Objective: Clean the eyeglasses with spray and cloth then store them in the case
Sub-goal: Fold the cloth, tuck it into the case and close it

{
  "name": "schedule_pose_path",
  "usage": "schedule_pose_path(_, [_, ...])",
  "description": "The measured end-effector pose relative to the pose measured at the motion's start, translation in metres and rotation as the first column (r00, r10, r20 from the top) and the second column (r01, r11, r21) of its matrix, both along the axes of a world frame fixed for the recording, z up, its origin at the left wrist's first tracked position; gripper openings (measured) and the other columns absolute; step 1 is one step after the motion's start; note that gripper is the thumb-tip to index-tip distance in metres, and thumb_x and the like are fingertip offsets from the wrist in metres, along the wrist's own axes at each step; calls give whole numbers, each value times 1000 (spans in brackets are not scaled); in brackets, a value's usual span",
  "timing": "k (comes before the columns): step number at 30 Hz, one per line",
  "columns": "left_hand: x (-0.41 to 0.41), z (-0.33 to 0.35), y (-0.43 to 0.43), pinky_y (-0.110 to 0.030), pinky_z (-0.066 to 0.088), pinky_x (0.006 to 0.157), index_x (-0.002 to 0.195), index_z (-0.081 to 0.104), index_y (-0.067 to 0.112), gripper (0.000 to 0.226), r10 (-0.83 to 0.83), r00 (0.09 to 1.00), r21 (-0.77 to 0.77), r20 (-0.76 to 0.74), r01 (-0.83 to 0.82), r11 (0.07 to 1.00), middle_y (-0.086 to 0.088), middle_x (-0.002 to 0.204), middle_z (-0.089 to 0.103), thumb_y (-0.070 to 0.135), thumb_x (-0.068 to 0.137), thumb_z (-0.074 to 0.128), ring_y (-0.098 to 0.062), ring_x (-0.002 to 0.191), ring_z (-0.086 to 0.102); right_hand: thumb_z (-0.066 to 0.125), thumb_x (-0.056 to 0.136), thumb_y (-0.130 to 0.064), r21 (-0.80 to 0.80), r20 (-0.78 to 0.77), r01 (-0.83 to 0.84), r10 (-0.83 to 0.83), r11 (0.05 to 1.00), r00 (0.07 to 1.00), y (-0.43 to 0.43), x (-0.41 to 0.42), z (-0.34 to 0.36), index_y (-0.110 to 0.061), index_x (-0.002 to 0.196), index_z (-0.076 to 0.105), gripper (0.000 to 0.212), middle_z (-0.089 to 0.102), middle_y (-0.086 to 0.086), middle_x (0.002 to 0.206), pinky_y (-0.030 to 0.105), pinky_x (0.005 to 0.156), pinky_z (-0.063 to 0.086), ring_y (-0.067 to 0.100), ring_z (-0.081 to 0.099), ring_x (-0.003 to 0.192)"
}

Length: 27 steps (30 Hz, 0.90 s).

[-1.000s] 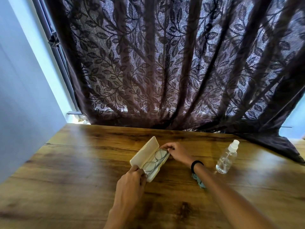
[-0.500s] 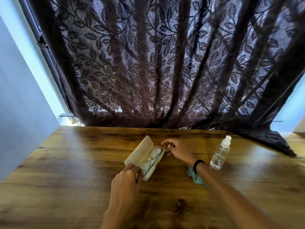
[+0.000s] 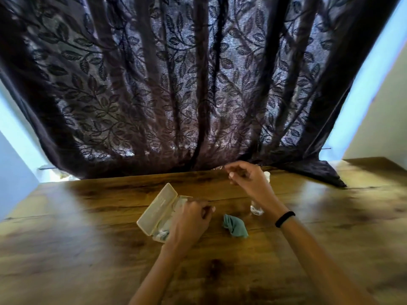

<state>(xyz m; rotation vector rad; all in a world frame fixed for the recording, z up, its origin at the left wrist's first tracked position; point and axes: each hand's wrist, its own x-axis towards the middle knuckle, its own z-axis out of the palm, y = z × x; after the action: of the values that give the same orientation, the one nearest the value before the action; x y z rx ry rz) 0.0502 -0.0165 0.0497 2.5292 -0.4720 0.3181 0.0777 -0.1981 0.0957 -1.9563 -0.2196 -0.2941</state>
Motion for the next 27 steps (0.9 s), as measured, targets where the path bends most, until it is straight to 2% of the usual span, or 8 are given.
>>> schedule_pose_path(3, [10,-13,-20,-25,50,67,95,66,22,18,-58,994,46,-88,62,997,4,94,68,35,86,56,-10,79,59,59,86,-4,-19,-12,45,-46,999,999,-13,-14,-10,-12,99,65,16,67,3,88,24,74,55,16,64,78])
schedule_pose_path(6, [15,-29,-31,-28,50,72,100,63,25,19,-93,976,95,-195,113,989,1,100,68,33,83,61,-14,87,61,66,81,-8,-156,-58,86,-96,984,994,-18,-28,-36,-8,98,65,17,68,4,95,4,70,47,6,61,80])
schedule_pose_path(8, [15,-36,-34,-30,49,76,106,60,28,26,-103,971,117,-218,131,984,2,107,67,33,81,63,-16,95,61,71,78,-16,-264,-154,16,-58,964,986,-21,-37,-55,-10,100,63,24,65,-1,97,5,74,46,7,60,85])
schedule_pose_path(11, [13,-44,-34,-32,50,80,108,58,29,28,-122,977,92,-173,140,986,4,113,64,33,81,63,-16,99,60,76,71,-24,-394,-257,-114,9,912,966,-25,-47,-81,-18,107,59,40,60,-8,105,15,89,45,3,55,98])
schedule_pose_path(14, [10,-44,-32,-29,49,78,109,57,29,29,-151,976,62,-157,162,985,7,114,61,38,82,61,-14,98,59,72,75,-15,-455,-154,-34,-41,890,987,-24,-50,-96,-21,107,60,35,62,-8,106,17,89,45,-1,52,96])
schedule_pose_path(18, [7,-39,-28,-20,47,79,112,57,27,27,-268,958,-90,-97,260,961,9,112,61,35,86,57,-8,98,59,62,84,-10,-323,-94,71,-107,944,990,-18,-44,-88,-25,97,61,20,60,-18,88,0,71,44,-12,55,80])
schedule_pose_path(23, [7,-27,-26,-10,48,78,115,58,24,35,-305,948,-267,-86,273,924,16,105,60,30,82,64,5,90,58,59,87,-14,-114,-110,79,-91,990,990,-7,-34,-68,-15,88,58,2,66,-10,75,10,63,47,-4,61,70])
schedule_pose_path(27, [15,-19,-21,-2,41,62,91,64,27,11,-195,972,-398,-130,129,908,20,80,61,19,88,57,15,70,55,59,87,-17,-57,-112,15,-21,998,993,-2,-32,-52,-17,84,61,3,63,-9,78,9,65,45,1,59,76])
